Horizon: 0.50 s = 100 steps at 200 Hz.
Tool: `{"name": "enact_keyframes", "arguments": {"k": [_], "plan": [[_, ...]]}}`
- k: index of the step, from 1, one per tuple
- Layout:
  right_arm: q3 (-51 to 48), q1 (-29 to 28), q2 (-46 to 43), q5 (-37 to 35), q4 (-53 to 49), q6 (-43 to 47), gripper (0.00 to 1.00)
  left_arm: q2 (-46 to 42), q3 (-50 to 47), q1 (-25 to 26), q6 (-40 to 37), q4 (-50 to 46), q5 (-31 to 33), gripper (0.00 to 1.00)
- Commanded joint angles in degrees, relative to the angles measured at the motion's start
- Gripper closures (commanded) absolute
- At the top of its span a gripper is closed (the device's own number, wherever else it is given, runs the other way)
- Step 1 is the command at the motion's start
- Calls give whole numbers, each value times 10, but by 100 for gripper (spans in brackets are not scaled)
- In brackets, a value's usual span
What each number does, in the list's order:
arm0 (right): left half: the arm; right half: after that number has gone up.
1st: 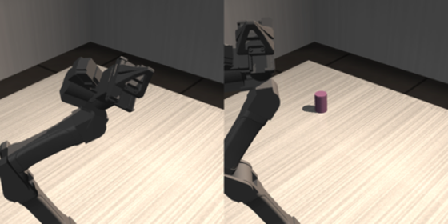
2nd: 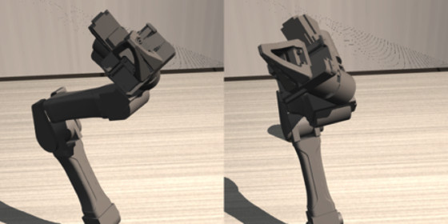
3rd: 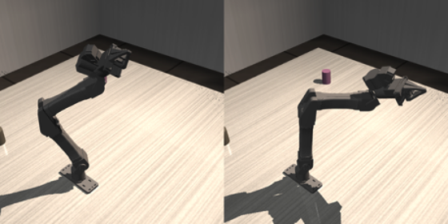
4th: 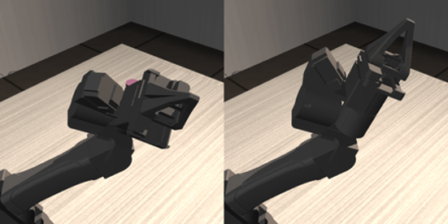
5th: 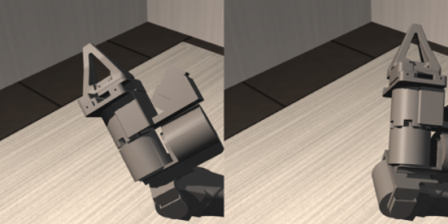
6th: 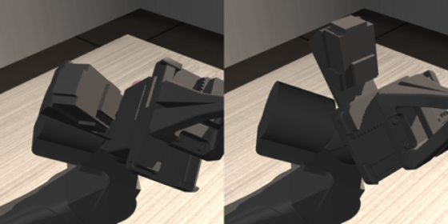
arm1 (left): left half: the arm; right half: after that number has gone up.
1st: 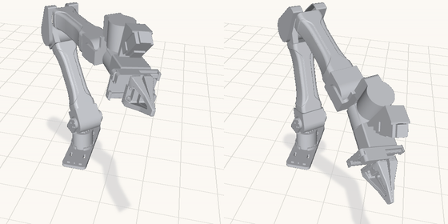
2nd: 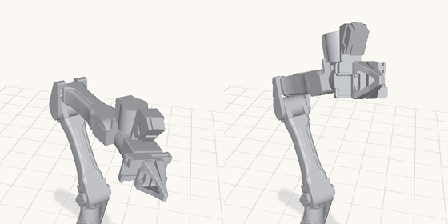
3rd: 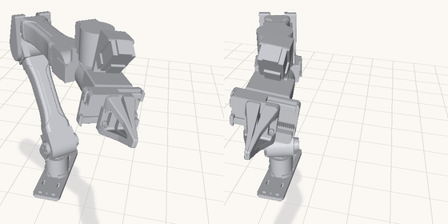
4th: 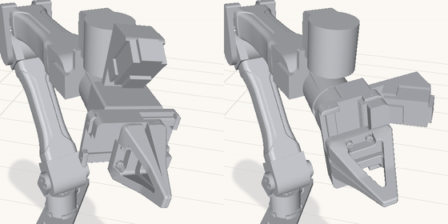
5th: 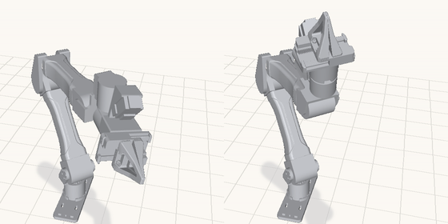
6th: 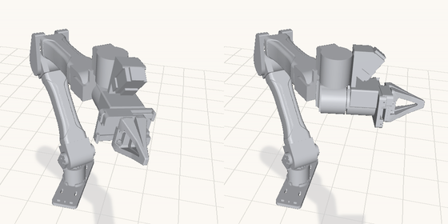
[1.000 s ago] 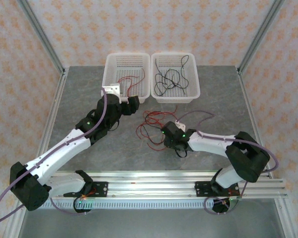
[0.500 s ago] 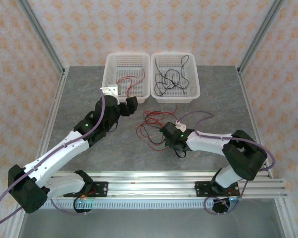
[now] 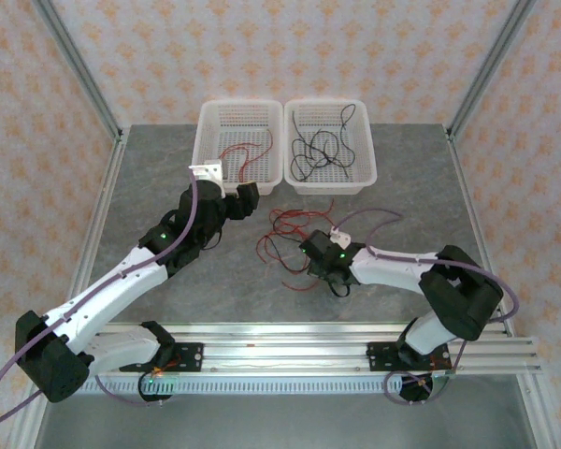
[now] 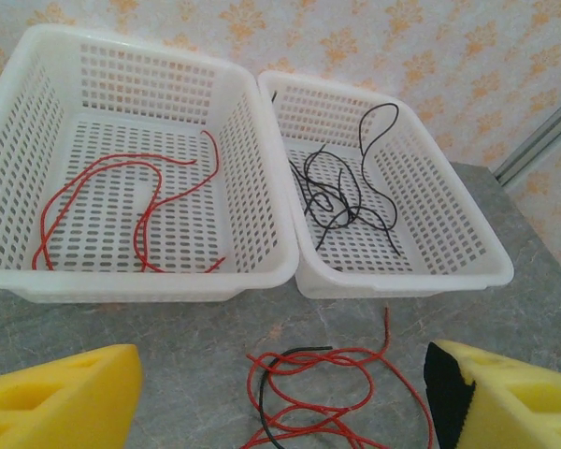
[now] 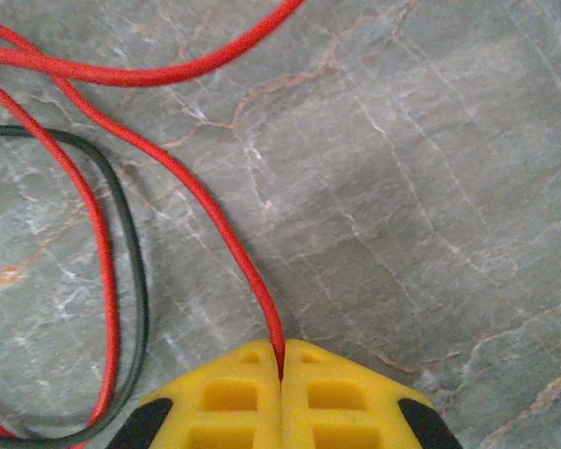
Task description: Untangle the cables
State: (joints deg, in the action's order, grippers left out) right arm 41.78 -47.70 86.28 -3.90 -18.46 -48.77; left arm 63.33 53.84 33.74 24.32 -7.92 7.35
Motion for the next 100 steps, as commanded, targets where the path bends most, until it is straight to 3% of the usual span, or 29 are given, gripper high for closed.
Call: {"name": "enact_keyframes", "arguments": {"k": [1, 48, 100], "plan": [[16, -3, -44, -41, 4, 23, 100, -19, -12, -2, 16, -12, -25, 22], [40, -3, -141, -66, -7, 123, 100, -26, -65, 9, 25, 28, -81, 24], [74, -3, -249, -10, 32, 311, 100, -17, -155, 69, 9, 156, -96, 24]]}}
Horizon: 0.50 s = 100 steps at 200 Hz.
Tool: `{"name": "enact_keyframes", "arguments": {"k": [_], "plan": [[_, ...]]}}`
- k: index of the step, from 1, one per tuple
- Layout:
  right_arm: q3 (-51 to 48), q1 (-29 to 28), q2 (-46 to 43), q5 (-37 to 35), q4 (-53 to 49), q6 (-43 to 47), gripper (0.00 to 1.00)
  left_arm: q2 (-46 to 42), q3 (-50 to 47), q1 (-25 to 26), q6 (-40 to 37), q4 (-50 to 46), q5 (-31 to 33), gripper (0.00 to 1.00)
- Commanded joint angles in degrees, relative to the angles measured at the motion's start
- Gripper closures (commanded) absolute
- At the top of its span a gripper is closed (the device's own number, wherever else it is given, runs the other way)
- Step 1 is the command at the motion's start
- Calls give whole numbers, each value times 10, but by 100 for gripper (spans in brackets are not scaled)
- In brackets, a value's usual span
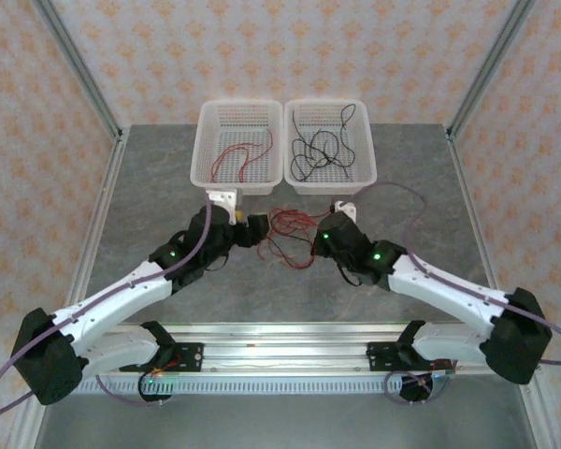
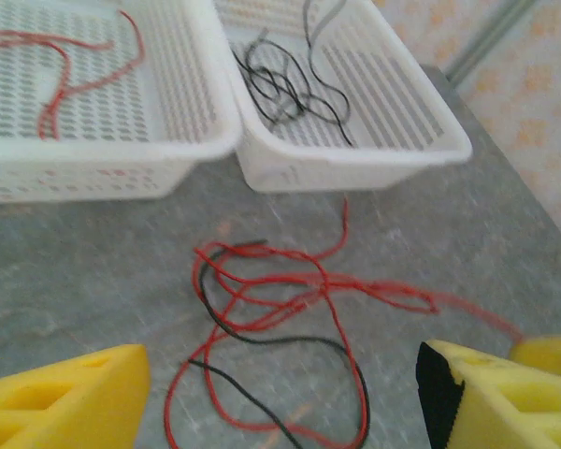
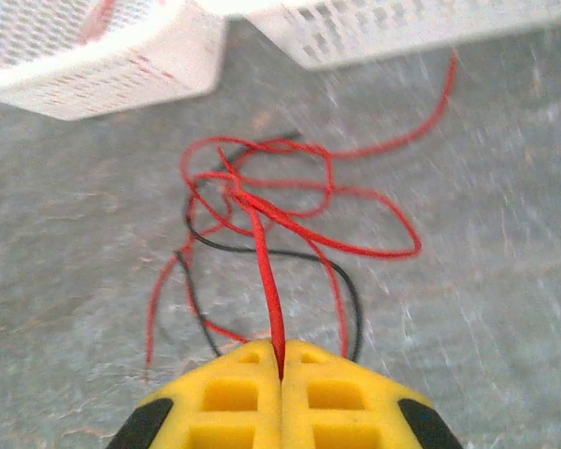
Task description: Untangle the cables
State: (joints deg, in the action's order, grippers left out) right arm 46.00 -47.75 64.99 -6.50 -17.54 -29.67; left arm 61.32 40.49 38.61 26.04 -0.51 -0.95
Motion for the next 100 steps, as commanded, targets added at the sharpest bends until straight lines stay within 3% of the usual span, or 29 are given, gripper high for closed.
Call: {"name": "enact_keyframes", "arguments": {"k": [1, 47, 100], "plan": [[33, -2, -38, 17, 23, 124, 100, 4, -22, 22, -9, 83, -12, 24], [68, -2, -72, 95, 67, 251, 100, 38, -37, 61, -57, 141, 17, 24], [94, -2, -84, 178, 102, 333, 100, 58, -45, 71, -106, 200, 50, 24]]}}
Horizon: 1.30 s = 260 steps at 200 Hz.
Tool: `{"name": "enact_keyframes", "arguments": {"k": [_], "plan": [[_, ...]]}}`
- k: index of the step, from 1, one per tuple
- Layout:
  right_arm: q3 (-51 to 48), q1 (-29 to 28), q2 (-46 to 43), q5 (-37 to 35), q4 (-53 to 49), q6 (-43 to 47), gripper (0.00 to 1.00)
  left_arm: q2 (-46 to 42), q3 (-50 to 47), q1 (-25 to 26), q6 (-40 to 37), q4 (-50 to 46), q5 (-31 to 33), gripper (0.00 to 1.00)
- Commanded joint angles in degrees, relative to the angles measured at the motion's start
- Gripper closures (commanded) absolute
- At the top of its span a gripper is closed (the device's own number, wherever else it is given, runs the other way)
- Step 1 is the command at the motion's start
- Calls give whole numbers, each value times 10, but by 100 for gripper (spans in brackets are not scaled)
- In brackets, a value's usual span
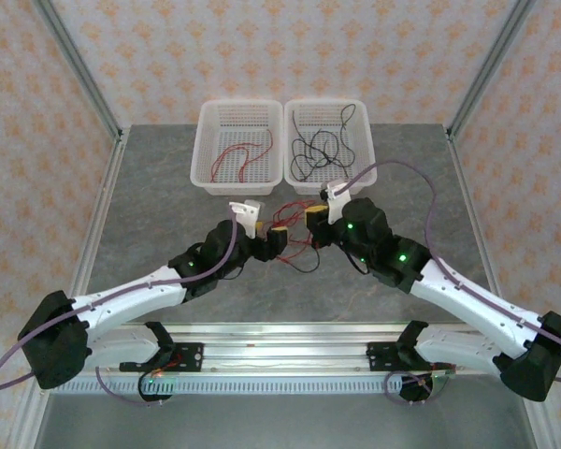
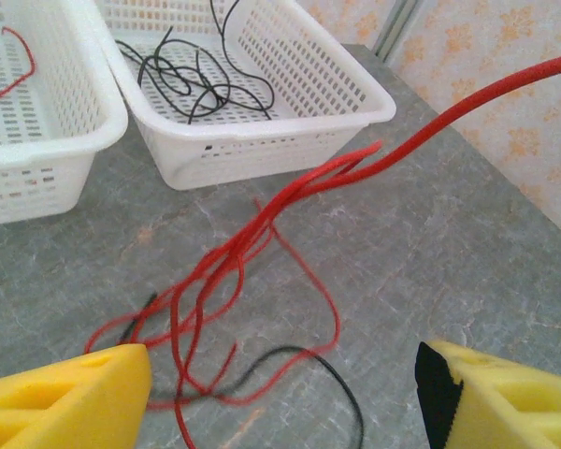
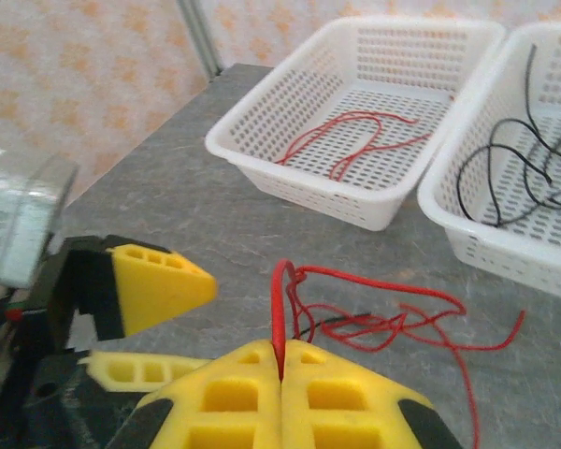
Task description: Untangle the cables
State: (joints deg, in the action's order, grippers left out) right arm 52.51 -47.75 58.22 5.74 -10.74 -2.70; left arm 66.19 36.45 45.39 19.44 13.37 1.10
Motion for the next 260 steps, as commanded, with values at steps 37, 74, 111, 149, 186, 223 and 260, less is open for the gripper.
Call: {"name": "enact_keyframes", "arguments": {"k": [37, 74, 111, 149, 186, 223, 260], "plan": [[53, -2, -23, 101, 28, 85, 100, 44, -1, 4, -82, 103, 78, 24], [72, -1, -36, 106, 31, 82, 100, 102, -2, 4, -87, 129, 129, 29], [106, -2, -45, 60, 34, 71, 100, 151, -34, 4, -61, 171, 164, 36], [157, -1, -47, 7, 36, 57, 100, 196, -53, 4, -49, 192, 191, 38], [206, -1, -48, -34, 34, 50, 100, 228, -64, 1, -38, 215, 196, 42], [257, -1, -48, -63, 31, 52, 100, 253, -69, -3, -29, 227, 195, 43], [310, -1, -47, -89, 31, 63, 100, 267, -80, -11, -17, 239, 191, 45]]}}
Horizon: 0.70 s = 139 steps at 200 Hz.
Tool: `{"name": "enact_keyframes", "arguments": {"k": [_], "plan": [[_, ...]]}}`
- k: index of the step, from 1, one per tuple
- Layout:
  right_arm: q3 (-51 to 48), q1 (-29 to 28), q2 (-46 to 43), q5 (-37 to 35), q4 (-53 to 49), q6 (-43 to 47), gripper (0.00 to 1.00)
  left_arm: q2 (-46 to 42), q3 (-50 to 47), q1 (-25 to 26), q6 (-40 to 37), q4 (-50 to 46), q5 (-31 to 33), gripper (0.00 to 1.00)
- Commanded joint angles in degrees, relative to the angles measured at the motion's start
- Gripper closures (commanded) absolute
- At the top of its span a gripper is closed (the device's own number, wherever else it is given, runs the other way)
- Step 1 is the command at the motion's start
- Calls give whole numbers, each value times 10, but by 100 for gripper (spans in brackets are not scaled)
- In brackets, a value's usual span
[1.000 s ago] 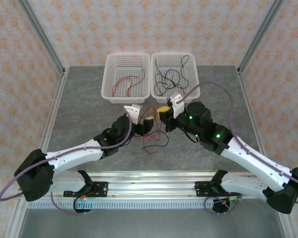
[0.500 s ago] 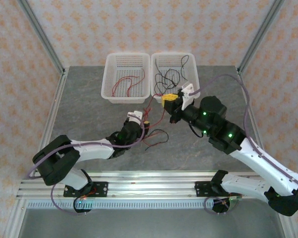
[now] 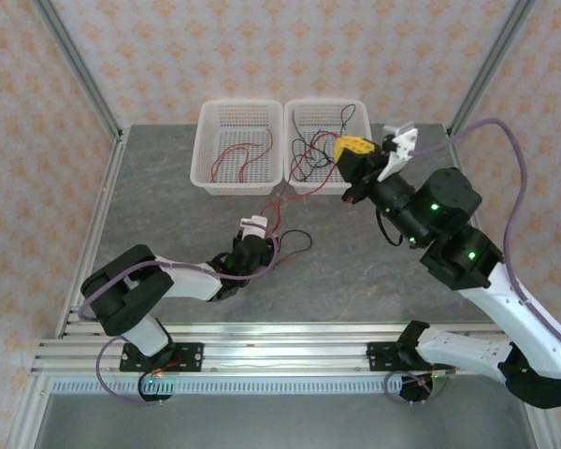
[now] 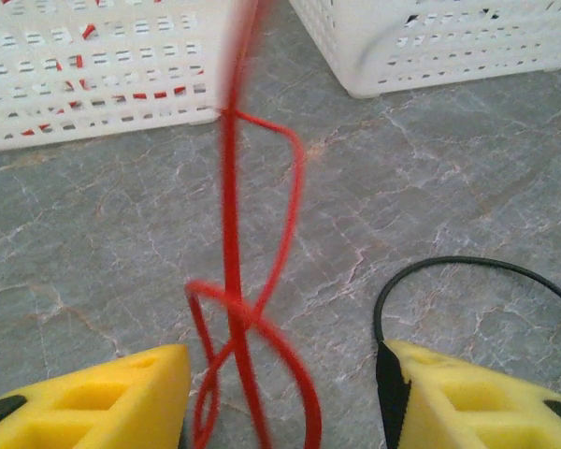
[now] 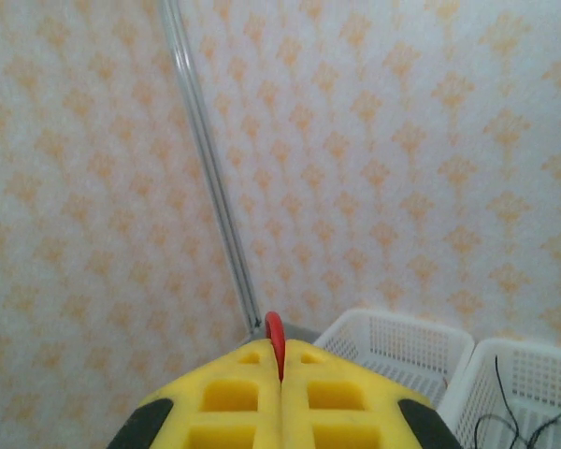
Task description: Untangle the cables
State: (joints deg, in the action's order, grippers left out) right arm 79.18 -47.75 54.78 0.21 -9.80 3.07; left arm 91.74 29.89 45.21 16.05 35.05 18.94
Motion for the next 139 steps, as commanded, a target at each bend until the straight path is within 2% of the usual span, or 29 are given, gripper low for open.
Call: {"name": "enact_keyframes", "arguments": {"k": [1, 96, 139], "plan": [[44, -1, -13, -34, 22, 6, 100, 12, -15, -9, 17, 23, 12, 45], [179, 0, 31, -79, 57, 72, 100, 19, -34, -21, 29, 37, -4, 44], [232, 0, 93, -96, 72, 113, 100, -49, -10, -16, -2, -4, -51, 21]]}}
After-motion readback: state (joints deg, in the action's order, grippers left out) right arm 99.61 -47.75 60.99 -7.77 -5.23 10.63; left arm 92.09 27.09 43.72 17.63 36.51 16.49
